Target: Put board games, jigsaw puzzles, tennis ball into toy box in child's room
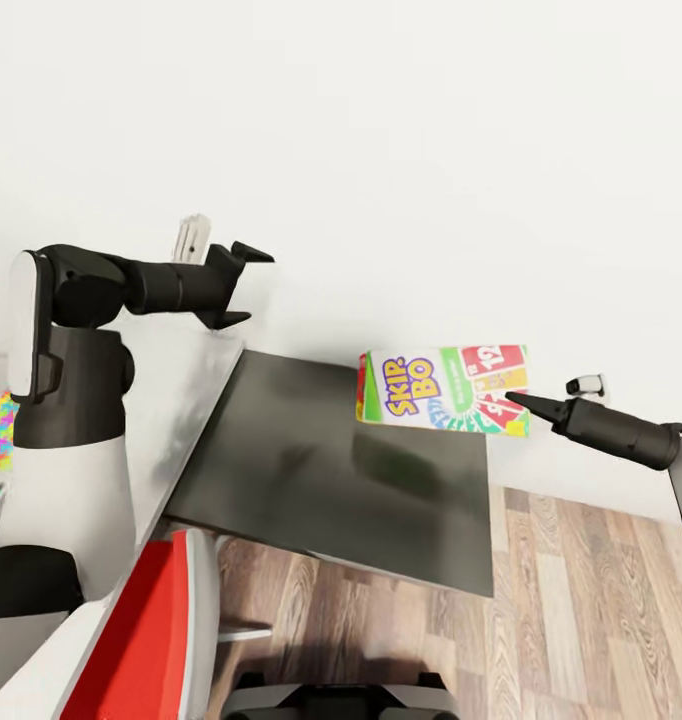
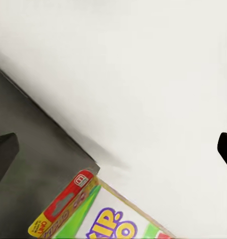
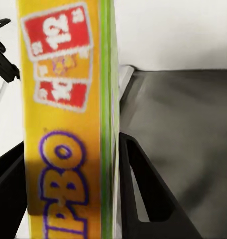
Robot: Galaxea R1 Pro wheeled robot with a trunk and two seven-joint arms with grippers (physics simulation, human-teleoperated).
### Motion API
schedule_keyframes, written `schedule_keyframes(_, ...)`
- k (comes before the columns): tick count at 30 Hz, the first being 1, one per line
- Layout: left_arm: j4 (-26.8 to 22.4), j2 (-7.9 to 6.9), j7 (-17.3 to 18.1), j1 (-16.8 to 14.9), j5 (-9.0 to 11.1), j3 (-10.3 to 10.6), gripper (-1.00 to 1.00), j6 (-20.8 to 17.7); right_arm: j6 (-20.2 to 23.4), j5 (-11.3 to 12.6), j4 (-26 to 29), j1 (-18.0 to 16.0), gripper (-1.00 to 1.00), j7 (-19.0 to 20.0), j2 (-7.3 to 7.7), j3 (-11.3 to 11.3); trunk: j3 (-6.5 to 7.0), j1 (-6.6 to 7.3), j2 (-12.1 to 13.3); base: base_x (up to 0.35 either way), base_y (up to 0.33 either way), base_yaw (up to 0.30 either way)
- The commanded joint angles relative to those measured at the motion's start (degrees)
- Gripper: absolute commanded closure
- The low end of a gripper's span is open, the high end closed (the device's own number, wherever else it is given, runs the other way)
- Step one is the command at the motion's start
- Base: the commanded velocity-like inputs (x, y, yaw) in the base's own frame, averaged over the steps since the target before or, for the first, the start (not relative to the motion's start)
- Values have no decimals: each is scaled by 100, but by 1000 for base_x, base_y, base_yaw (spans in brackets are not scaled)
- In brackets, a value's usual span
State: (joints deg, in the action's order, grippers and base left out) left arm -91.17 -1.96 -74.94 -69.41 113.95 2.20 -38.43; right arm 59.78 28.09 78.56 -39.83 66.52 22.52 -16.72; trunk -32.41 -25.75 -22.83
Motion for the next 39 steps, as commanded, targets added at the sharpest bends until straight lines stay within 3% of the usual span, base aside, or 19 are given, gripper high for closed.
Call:
schedule_keyframes(1, 10, -2, -38, -49, 21, 1, -100, -51, 22, 7, 64, 24, 100, 23, 2, -5, -3, -4, -9, 0, 0, 256)
schedule_keyframes(3, 50, 0, -38, -164, 29, 2, -100, -51, 22, 92, 230, 78, 100, 25, 29, -6, 8, -4, -9, 0, 0, 259)
schedule_keyframes(6, 88, 2, -38, -270, 35, 6, -100, -50, 22, 395, 387, 166, 100, 27, 222, -6, 24, -4, -9, 0, 0, 262)
schedule_keyframes(9, 110, -3, -38, -326, 38, 6, -100, -50, 22, 1111, 536, 403, 100, 27, 639, -2, 39, -4, -9, 0, 0, 269)
schedule_keyframes(11, 114, -4, -39, -343, 39, 2, -100, -50, 22, 1428, 594, 488, 100, 27, 823, 1, 47, -4, -9, 0, 0, 276)
schedule_keyframes(17, 117, -6, -45, -352, 39, -14, -100, -50, 22, 1617, 628, 532, 100, 27, 948, 52, 69, -4, -9, 0, 0, 283)
schedule_keyframes(25, 112, -28, -102, -351, 39, -82, -100, -50, 22, 1649, 604, 525, 100, 26, 996, 82, 95, -4, -9, 0, 0, 286)
schedule_keyframes(30, 2, -355, -236, -284, 336, -203, -100, -53, 22, 1650, 430, 268, 100, 17, 1145, 95, 110, -4, -9, 0, 0, 288)
schedule_keyframes(31, -32, -449, -250, -209, 427, -217, -100, -55, 22, 1651, 378, 76, 100, 12, 1165, 208, 113, -4, -9, 0, 0, 291)
schedule_keyframes(32, -57, -532, -257, -125, 487, -222, -100, -57, 22, 1651, 251, -206, 100, 6, 1178, 496, 115, -4, -9, 0, 0, 291)
schedule_keyframes(33, -66, -562, -259, -91, 508, -224, -100, -57, 22, 1650, 185, -339, 100, 3, 1183, 640, 118, -4, -9, 0, 0, 292)
schedule_keyframes(34, -78, -608, -265, -39, 542, -226, -100, -59, 22, 1650, 14, -645, 100, -7, 1181, 979, 120, -4, -9, 0, 0, 292)
schedule_keyframes(35, -81, -625, -267, -19, 554, -228, -100, -68, 22, 1649, -96, -811, 100, -14, 1170, 1163, 123, -4, -9, 0, 0, 292)
schedule_keyframes(36, -86, -651, -270, 14, 573, -233, -100, -94, 22, 1648, -390, -1204, 100, -25, 1143, 1611, 126, -4, -9, 0, 0, 292)
schedule_keyframes(39, -90, -675, -269, 44, 591, -240, -100, -124, 22, 1648, -787, -1752, 100, -34, 1105, 2238, 135, -4, -9, 0, 0, 292)
